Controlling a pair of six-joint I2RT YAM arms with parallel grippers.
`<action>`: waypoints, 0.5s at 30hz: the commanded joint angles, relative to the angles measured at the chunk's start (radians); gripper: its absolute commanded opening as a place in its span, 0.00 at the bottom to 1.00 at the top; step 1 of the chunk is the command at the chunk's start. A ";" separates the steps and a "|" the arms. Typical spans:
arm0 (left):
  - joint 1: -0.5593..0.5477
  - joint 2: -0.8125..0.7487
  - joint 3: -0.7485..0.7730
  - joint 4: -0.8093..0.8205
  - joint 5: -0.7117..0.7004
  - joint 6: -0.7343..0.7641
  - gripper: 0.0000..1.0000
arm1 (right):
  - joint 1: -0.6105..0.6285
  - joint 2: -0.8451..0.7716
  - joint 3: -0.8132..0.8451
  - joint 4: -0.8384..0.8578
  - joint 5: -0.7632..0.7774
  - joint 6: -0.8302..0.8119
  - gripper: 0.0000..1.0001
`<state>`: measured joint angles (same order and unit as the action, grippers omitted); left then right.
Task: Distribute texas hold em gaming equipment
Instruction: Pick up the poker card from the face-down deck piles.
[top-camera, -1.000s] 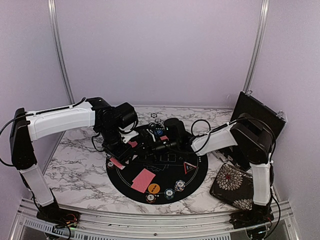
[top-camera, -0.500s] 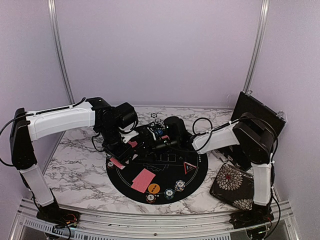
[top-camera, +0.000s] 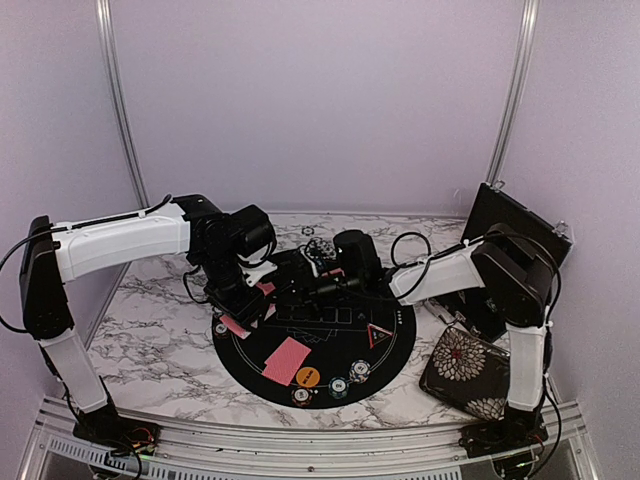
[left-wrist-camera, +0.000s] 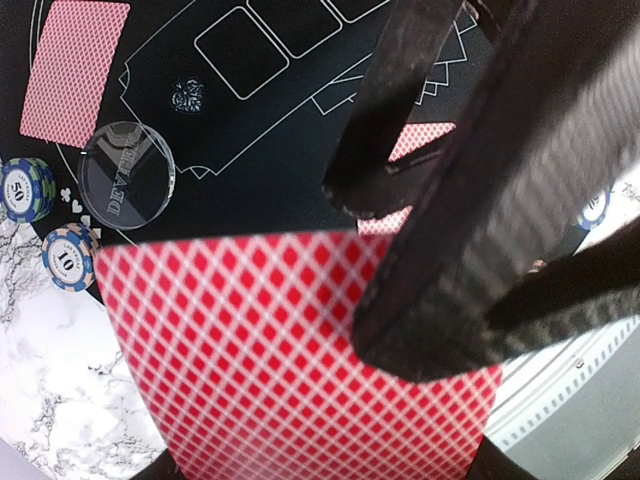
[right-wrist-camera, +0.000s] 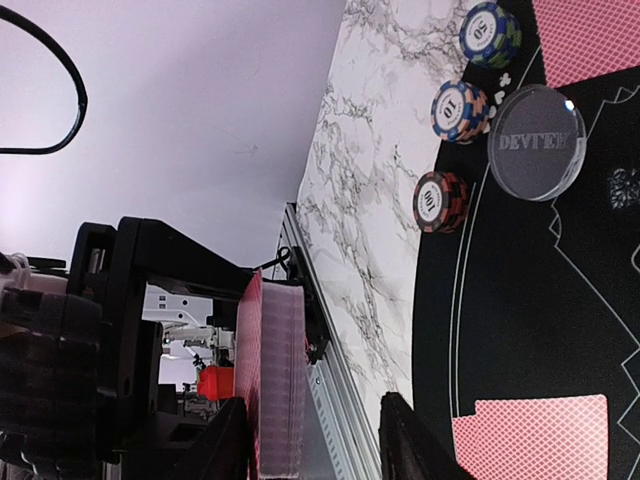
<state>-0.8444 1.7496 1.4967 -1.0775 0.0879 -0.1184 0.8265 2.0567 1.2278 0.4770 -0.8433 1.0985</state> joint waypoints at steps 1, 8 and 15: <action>-0.003 -0.025 0.023 -0.008 0.012 0.013 0.44 | -0.016 -0.031 -0.018 -0.046 0.032 -0.017 0.43; -0.004 -0.023 0.025 -0.009 0.011 0.014 0.44 | -0.017 -0.050 -0.029 -0.013 0.023 0.003 0.43; -0.002 -0.021 0.023 -0.008 0.009 0.014 0.44 | -0.016 -0.084 -0.041 0.019 0.017 0.018 0.43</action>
<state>-0.8444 1.7496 1.4967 -1.0782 0.0887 -0.1146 0.8150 2.0228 1.1919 0.4713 -0.8280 1.1076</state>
